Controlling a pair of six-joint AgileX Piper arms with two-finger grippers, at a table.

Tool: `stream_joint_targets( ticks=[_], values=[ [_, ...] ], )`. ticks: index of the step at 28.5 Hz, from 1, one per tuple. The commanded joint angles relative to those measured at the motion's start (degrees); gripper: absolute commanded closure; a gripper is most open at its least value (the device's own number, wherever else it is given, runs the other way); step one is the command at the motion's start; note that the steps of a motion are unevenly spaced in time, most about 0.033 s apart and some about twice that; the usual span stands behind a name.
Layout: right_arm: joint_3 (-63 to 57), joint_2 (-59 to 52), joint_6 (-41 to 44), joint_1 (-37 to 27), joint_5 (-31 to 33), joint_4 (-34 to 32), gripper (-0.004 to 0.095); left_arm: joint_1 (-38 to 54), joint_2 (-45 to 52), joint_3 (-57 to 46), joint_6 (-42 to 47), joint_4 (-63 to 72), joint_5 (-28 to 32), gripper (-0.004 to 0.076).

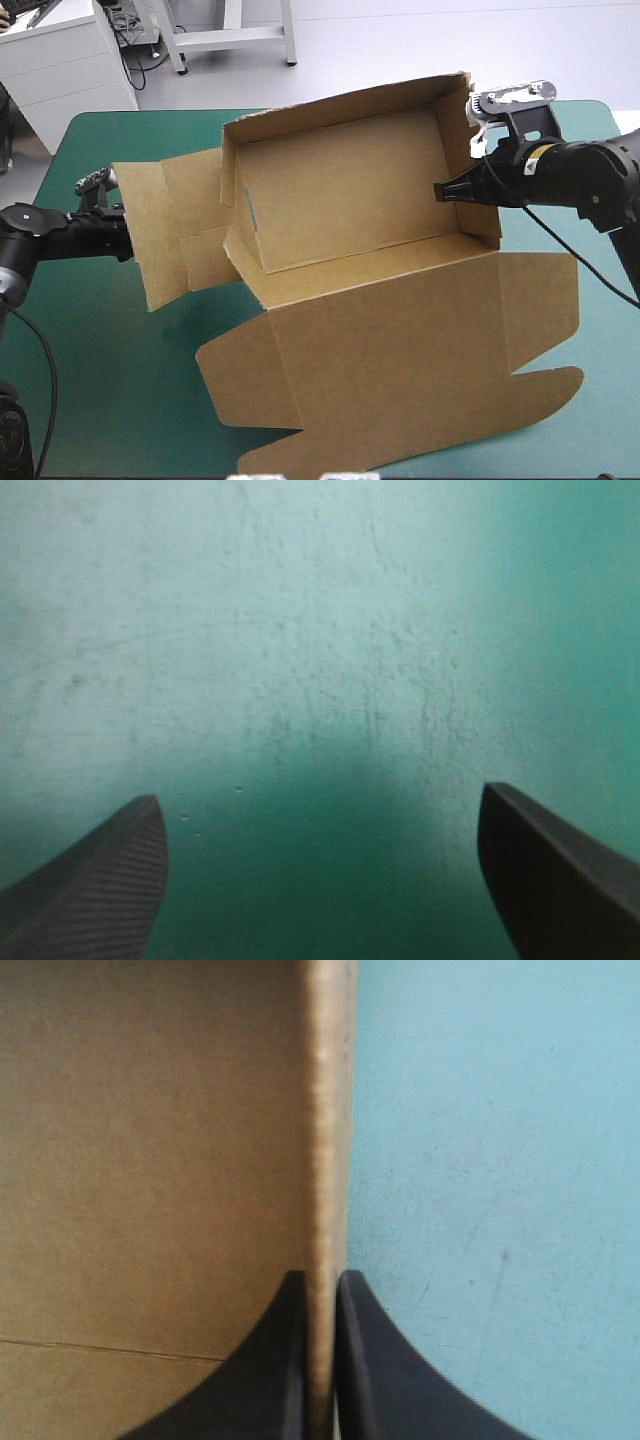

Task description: Fold the box

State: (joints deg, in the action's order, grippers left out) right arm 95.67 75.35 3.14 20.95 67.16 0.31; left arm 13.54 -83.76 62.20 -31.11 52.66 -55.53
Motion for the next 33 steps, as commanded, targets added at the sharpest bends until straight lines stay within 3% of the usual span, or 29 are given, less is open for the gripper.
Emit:
stream_joint_targets(
  ticks=[1,11,17,33],
  values=[
    [1.80,-0.53,0.37,-0.25,-5.85,0.82,0.0931,-1.16,2.18,1.28,-2.90,7.65,-2.16,0.0125],
    [1.80,5.40,1.15,-0.25,-7.38,0.82,0.0931,-4.06,2.18,1.81,-9.75,20.17,-11.56,0.0129],
    [1.80,7.33,3.40,-0.25,-7.78,-4.82,0.0931,-6.31,2.29,7.12,-13.87,22.86,-18.07,0.0129],
    [1.80,7.47,5.60,-0.25,-7.01,-5.52,0.0931,-15.47,2.29,10.87,-12.44,24.67,-18.90,0.0131]
  ],
)
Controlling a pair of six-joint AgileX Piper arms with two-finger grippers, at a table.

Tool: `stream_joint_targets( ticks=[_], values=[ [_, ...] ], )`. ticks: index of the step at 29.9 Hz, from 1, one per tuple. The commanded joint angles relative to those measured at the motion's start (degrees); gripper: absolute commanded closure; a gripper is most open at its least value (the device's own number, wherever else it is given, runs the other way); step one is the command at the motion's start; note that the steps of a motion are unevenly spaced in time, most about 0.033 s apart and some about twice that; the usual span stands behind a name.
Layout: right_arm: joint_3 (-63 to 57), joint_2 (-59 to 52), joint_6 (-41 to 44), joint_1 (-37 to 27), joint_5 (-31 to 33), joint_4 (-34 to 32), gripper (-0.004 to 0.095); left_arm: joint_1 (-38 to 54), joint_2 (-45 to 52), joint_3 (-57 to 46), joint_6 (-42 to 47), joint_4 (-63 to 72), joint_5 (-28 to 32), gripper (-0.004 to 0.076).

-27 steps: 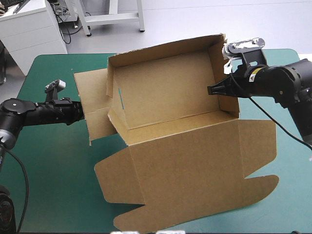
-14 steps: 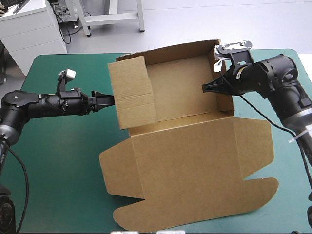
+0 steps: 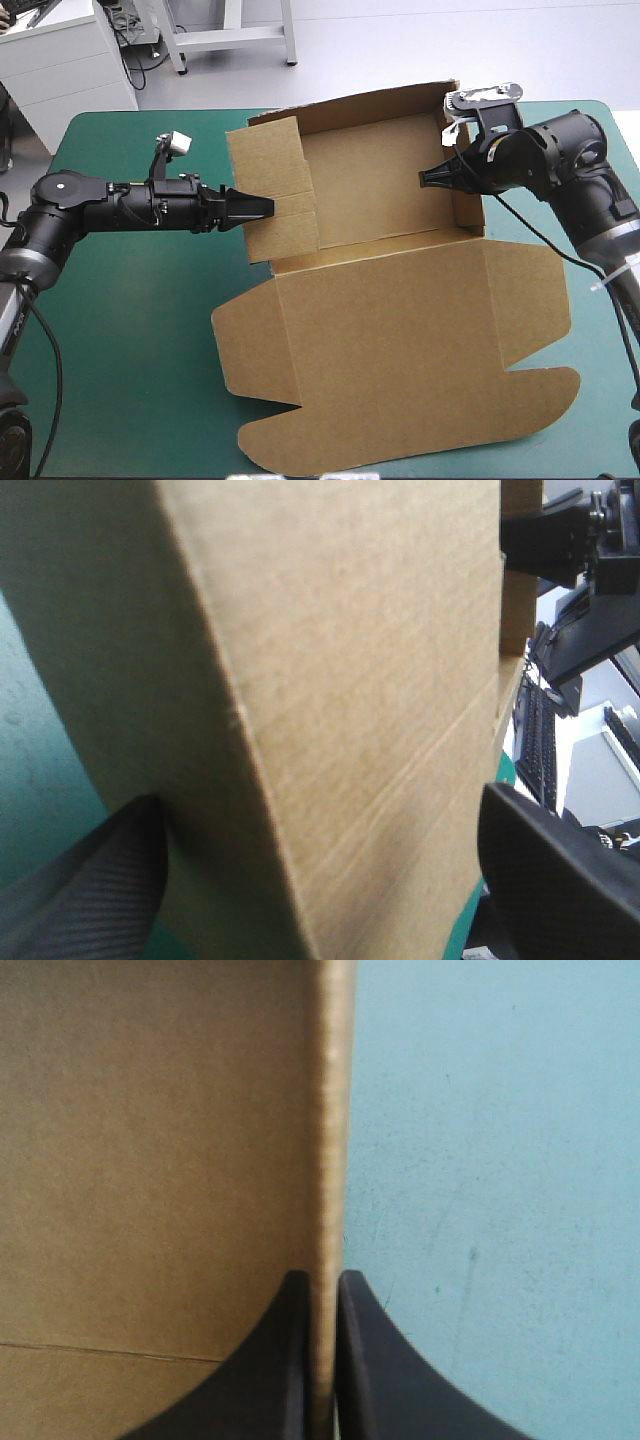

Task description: Fold the box

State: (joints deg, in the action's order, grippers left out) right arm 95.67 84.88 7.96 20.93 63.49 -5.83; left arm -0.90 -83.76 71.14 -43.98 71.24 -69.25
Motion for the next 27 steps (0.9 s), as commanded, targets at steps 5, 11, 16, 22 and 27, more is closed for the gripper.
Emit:
stream_joint_targets(
  ticks=[5,11,16,22,27],
  values=[
    [1.80,-2.06,0.78,-0.23,-3.11,3.24,0.0931,-1.10,2.29,1.93,0.50,7.67,-5.18,0.0131],
    [1.80,-2.06,1.53,0.29,-2.82,3.36,0.0929,-1.10,2.40,3.38,5.88,6.46,-2.27,0.0160],
    [1.80,-2.29,2.62,3.06,-3.07,2.42,0.0924,-5.24,5.14,7.20,15.35,-8.15,8.42,0.0257],
    [1.80,-2.29,8.44,7.34,-4.00,-4.95,0.0924,-13.31,5.84,12.07,31.22,-28.01,13.98,0.0284],
    [1.80,-2.29,8.44,8.58,-4.00,-4.52,0.0924,-19.95,5.84,12.91,44.54,-44.07,18.39,0.0284]
  ],
)
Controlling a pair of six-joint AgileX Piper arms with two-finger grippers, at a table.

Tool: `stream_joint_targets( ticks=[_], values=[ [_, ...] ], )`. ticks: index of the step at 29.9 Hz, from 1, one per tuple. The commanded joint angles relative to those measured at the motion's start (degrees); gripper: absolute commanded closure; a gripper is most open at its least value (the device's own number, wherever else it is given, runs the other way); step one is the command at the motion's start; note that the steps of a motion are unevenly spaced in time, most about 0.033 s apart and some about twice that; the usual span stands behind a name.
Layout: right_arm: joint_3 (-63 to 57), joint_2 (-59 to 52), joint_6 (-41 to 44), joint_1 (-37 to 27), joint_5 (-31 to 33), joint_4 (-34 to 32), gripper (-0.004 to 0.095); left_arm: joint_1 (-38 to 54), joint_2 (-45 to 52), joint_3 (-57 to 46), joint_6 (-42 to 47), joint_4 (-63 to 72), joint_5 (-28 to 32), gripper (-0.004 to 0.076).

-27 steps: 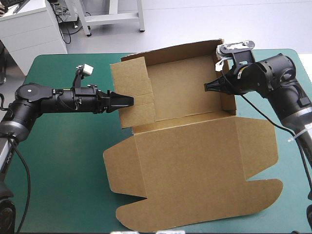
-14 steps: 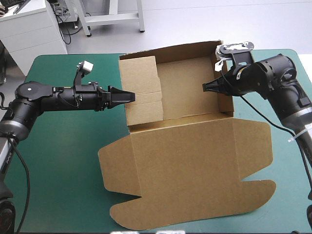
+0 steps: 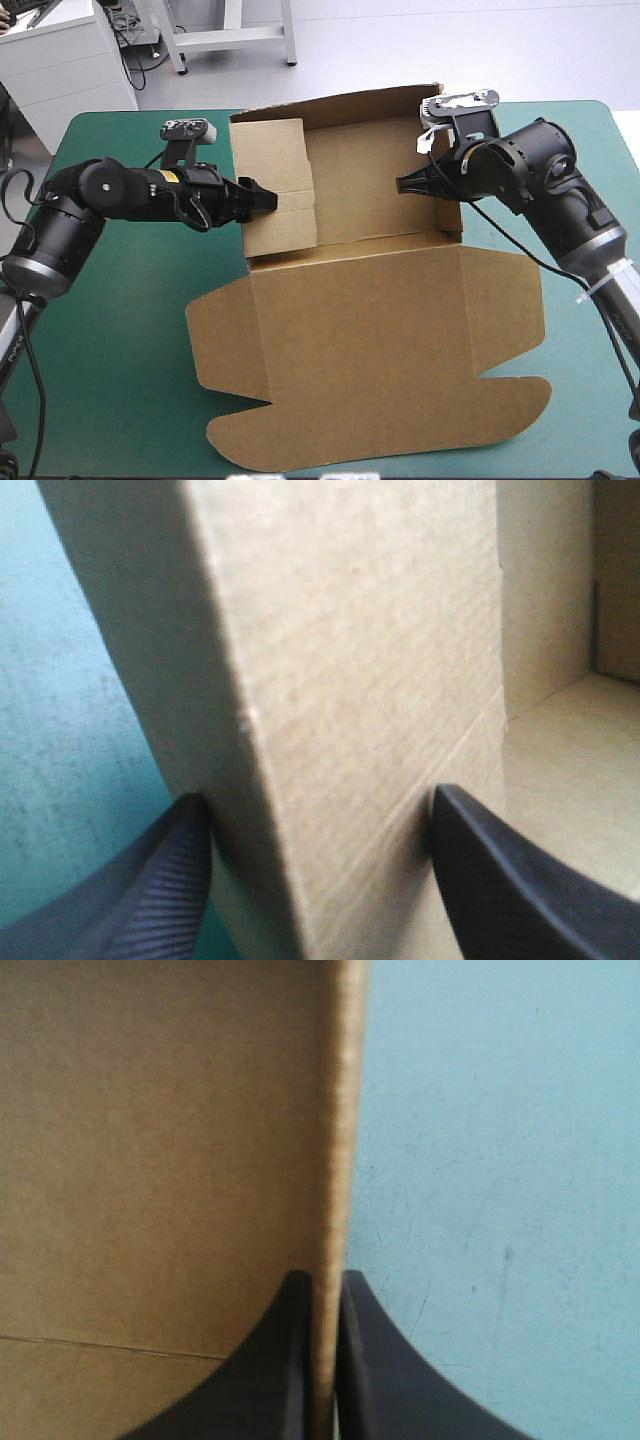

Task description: Fold the box

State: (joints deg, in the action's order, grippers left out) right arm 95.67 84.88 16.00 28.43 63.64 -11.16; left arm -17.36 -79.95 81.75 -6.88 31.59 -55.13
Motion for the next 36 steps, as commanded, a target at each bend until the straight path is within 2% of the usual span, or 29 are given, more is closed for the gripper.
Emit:
stream_joint_targets(
  ticks=[1,6,15,21,25,30,36],
  values=[
    [1.80,-2.29,0.39,1.39,-4.14,0.81,0.0924,-5.04,2.03,2.29,9.95,-7.70,5.00,0.0285],
    [1.80,-2.29,1.66,3.35,-4.26,-0.02,0.0924,-8.66,1.80,2.29,18.69,-17.50,7.36,0.0285],
    [1.80,-3.00,4.75,4.45,-4.26,-1.31,0.0924,-8.66,1.34,2.29,23.78,-18.07,10.00,0.0285],
    [1.80,-4.07,4.87,4.45,-3.92,-1.31,0.0924,-8.66,-0.60,2.29,23.74,-18.50,10.14,0.0308],
    [1.80,-4.59,4.87,4.45,-3.80,-1.31,0.0924,-8.66,-0.97,2.29,23.81,-18.39,11.57,0.0412],
    [1.80,-4.69,4.87,4.45,-3.51,-1.31,0.0924,-8.66,-0.97,2.29,23.81,-16.95,13.64,0.0752],
    [1.80,-4.69,4.87,4.45,-3.37,-1.31,0.0926,-8.66,-0.97,2.29,23.62,-16.31,13.66,0.0756]
  ],
)
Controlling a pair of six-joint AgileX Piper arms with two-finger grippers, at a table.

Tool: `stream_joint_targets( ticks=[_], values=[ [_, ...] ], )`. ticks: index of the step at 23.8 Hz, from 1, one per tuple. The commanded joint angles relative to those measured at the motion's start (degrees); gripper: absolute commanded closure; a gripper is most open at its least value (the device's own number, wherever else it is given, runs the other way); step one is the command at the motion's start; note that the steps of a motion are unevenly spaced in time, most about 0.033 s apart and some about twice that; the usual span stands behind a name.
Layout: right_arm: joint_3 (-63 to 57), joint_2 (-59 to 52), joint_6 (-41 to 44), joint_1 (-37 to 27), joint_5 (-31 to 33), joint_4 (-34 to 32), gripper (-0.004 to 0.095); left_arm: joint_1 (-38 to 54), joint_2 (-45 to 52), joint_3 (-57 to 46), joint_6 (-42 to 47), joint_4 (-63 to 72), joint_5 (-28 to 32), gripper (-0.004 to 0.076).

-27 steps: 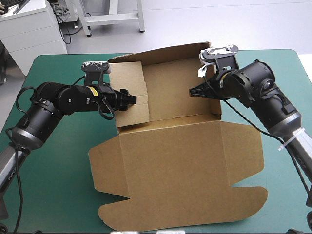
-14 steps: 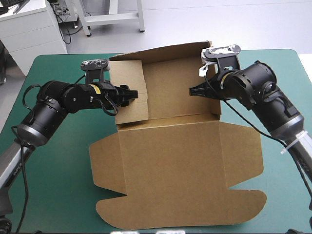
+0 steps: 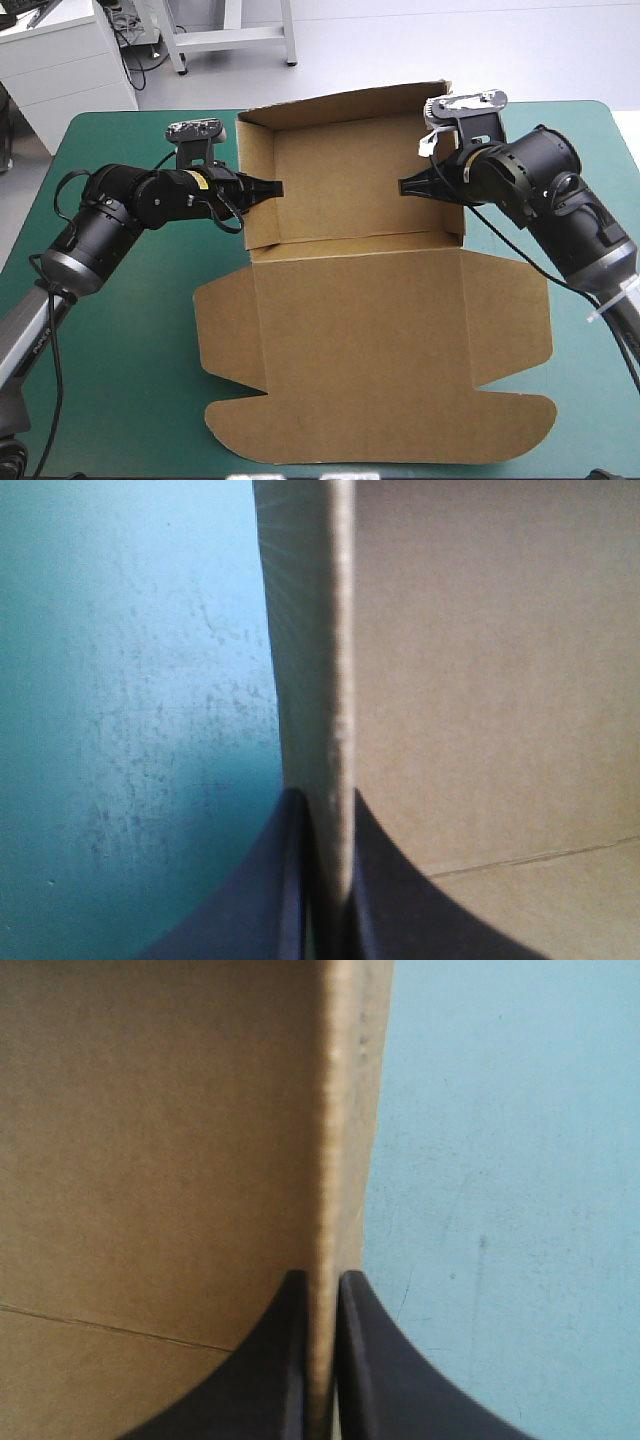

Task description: Fold the box

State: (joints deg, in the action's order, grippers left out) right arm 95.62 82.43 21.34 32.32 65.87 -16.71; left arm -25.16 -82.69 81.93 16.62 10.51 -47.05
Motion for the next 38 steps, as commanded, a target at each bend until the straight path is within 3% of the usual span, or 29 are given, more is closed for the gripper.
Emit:
stream_joint_targets(
  ticks=[1,6,10,15,19,22,32,38],
  values=[
    [1.86,-2.23,-0.47,0.55,-5.29,4.32,0.0926,-0.86,1.77,2.11,-0.16,4.66,5.58,0.0756],
    [1.86,-2.12,-0.59,0.55,0.62,3.27,0.0926,-0.86,1.77,2.11,-0.80,3.56,4.89,0.0756],
    [1.86,-0.66,-0.72,-0.50,2.21,0.83,0.0926,-0.86,-2.00,5.28,0.22,-2.79,-3.55,0.0756],
    [1.75,2.62,-2.48,-3.27,5.64,4.05,0.0926,-0.86,-8.26,11.31,0.20,-3.06,-10.75,0.0756],
    [1.75,6.08,-5.87,-7.81,5.64,13.39,0.0926,-0.86,-12.67,14.98,2.54,-4.27,-15.46,0.0756],
    [1.75,10.24,-9.30,-12.40,5.64,19.58,0.0926,-0.75,-14.86,15.27,6.09,-8.90,-15.19,0.0756],
    [1.75,21.83,-11.96,-13.78,5.64,19.42,0.0926,-0.74,-20.21,15.27,5.88,-12.01,-15.64,0.0756],
    [1.86,23.16,-12.64,-13.78,5.64,19.88,0.0917,-0.74,-21.47,15.27,6.10,-11.40,-16.33,0.0755]
  ],
)
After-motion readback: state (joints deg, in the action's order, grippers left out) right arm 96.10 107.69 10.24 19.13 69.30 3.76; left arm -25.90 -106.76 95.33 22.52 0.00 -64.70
